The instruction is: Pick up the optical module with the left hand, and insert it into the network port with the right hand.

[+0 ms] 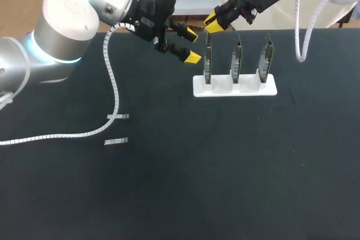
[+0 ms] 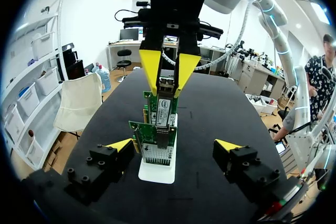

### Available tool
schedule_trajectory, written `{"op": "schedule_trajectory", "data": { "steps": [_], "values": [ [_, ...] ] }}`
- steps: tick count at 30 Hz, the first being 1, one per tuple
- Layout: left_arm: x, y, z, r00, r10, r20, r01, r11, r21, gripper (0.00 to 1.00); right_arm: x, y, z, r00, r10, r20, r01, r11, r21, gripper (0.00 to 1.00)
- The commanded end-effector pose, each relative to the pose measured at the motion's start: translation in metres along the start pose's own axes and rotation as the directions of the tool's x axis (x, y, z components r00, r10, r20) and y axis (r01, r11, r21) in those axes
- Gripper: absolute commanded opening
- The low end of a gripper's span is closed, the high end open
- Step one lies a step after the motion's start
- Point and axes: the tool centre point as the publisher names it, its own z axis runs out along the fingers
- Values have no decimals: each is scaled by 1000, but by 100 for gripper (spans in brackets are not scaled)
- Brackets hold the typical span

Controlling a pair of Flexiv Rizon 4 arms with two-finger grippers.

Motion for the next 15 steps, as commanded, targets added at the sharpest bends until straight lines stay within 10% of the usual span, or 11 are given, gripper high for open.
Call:
{"op": "schedule_trajectory", "data": {
  "steps": [1,15],
  "values": [
    [-1,2,0,1000,-1,-5,1,1000,5,100,2,1,0,1000,3,-7,-3,1000,-4,0],
    [-1,2,0,1000,-1,-5,1,1000,5,100,3,-2,2,1000,6,-8,-6,1000,-15,0]
  ]
}}
